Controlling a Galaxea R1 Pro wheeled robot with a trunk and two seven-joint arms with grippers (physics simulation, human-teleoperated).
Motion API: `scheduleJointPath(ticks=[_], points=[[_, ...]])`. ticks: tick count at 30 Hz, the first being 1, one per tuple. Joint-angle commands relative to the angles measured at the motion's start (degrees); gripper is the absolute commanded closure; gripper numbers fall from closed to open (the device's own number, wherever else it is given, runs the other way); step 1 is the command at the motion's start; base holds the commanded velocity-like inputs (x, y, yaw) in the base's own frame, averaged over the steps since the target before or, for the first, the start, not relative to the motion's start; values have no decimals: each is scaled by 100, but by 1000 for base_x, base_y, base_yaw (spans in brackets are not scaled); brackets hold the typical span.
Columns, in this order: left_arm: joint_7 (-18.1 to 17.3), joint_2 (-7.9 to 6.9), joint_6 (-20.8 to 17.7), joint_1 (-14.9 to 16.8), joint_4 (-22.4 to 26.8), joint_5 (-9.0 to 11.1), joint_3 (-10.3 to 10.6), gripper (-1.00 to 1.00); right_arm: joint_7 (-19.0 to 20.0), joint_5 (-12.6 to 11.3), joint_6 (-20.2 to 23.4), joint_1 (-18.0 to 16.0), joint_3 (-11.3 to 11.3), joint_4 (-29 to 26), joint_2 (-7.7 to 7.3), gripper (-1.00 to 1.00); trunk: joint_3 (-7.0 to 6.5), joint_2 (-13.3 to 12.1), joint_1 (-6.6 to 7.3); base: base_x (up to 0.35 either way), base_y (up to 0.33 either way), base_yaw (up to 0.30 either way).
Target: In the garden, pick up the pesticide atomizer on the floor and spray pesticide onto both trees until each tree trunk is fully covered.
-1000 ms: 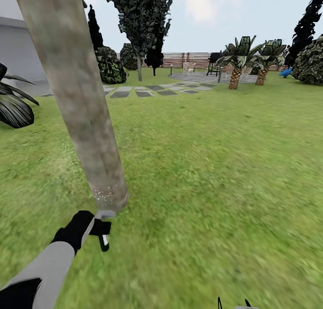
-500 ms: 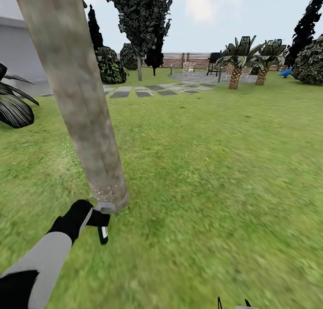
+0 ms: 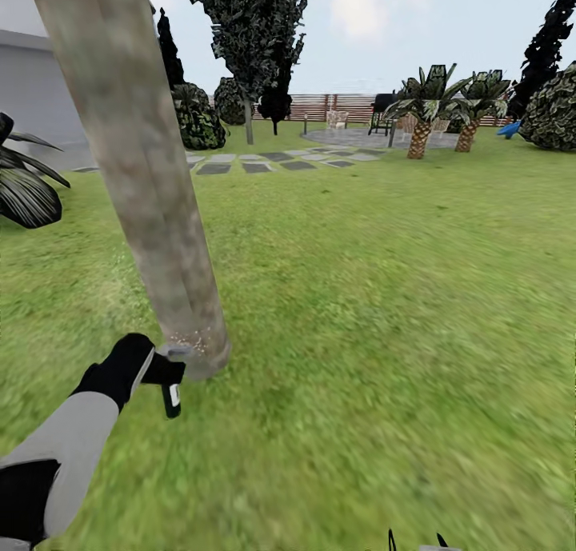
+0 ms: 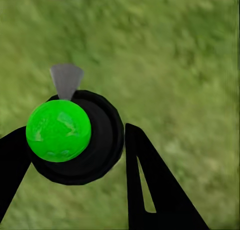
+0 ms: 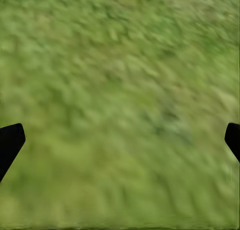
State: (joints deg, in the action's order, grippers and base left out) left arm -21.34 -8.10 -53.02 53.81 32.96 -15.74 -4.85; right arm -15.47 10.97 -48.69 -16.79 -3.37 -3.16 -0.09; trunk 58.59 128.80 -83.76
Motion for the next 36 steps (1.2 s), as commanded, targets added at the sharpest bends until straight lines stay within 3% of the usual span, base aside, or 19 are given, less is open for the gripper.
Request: scheduleJointPath(ticks=[1,4,8,10,12,21,23,27,29,33,35,36], points=[[3,10,3,16,-4,-25,1,100,0,1,0,0,1,0,0,-100,0,0,0,-95,20,0],[12,10,-2,129,-10,-50,8,100,0,1,0,0,-4,0,-6,-100,0,0,0,-28,6,0],[30,-127,-230,360,-27,-68,2,100,0,2,7,0,-6,0,-15,-100,0,0,0,-2,0,0],[20,-396,-287,391,-40,-69,2,100,0,2,9,0,-2,0,-10,-100,0,0,0,0,0,0],[11,-483,-293,381,-43,-70,3,100,0,2,9,0,-4,0,-13,-100,0,0,0,0,0,0],[11,-392,-297,307,-26,-51,7,100,0,2,7,0,-6,0,-9,-100,0,0,0,104,25,0],[8,-435,-297,307,-30,-66,15,100,0,0,8,0,-6,0,-9,-100,0,0,0,56,15,0],[8,-707,-288,306,-43,-78,19,100,0,2,9,0,-6,0,-9,-100,0,0,0,7,2,0],[1,-754,-282,299,-50,-68,24,100,0,2,9,0,-4,0,-9,-100,0,0,0,1,0,0],[0,-593,-291,295,-32,-47,35,100,0,2,9,0,-5,0,-9,-100,0,0,0,0,0,0],[6,-332,-295,304,-20,-44,72,100,0,2,8,0,-5,0,-9,-100,0,0,0,0,0,0],[11,-275,-296,311,-19,-48,80,100,0,2,8,0,-5,0,-9,-100,0,0,0,0,0,0]])
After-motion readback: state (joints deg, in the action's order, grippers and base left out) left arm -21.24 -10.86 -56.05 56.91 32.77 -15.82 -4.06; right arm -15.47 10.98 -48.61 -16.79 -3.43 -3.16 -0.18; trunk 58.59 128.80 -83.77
